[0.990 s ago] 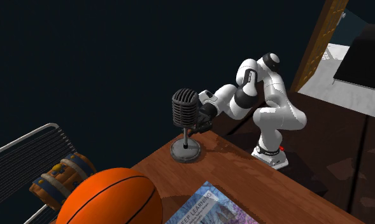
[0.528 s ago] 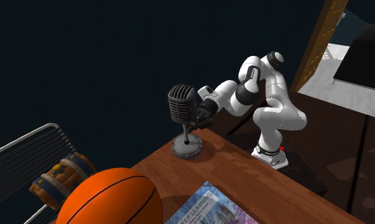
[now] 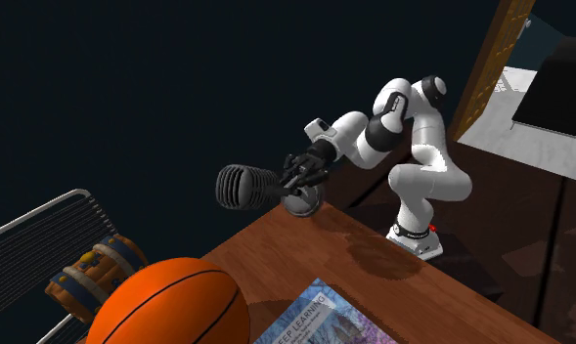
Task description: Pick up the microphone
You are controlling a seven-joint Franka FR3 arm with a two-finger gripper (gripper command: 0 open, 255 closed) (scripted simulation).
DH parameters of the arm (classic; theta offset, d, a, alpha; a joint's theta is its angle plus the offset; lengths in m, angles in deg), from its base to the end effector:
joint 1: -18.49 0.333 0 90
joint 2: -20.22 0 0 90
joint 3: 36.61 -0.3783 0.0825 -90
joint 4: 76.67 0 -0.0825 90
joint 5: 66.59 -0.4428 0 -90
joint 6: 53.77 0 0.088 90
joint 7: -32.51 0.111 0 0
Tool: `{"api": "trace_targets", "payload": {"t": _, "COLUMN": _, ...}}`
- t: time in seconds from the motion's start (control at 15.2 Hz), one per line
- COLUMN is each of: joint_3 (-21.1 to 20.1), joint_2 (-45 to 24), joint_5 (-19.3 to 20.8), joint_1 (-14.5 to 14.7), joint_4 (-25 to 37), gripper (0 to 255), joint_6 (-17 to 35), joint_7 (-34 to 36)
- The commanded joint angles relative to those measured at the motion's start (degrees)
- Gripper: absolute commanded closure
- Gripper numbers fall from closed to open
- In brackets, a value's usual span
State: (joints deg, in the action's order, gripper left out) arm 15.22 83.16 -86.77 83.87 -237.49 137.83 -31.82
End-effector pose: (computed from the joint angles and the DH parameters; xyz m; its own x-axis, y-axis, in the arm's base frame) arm 0.3991 0.0000 0.5148 0.1276 0.1062 0.9861 0.6314 -0.7754 0.0018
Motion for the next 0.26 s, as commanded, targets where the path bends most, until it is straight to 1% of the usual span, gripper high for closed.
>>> {"api": "trace_targets", "payload": {"t": 0.0, "joint_3": -1.88, "joint_2": -0.67, "joint_5": -0.57, "joint_1": -1.23, "joint_4": 1.01, "gripper": 255, "joint_6": -1.54, "joint_7": 1.05}}
{"api": "trace_targets", "payload": {"t": 0.07, "joint_3": -2.7, "joint_2": -1.01, "joint_5": -0.83, "joint_1": -1.74, "joint_4": 1.48, "gripper": 255, "joint_6": -2.21, "joint_7": 1.54}}
{"api": "trace_targets", "payload": {"t": 0.2, "joint_3": -2.83, "joint_2": -1.06, "joint_5": -0.86, "joint_1": -1.82, "joint_4": 1.55, "gripper": 255, "joint_6": -2.31, "joint_7": 1.62}}
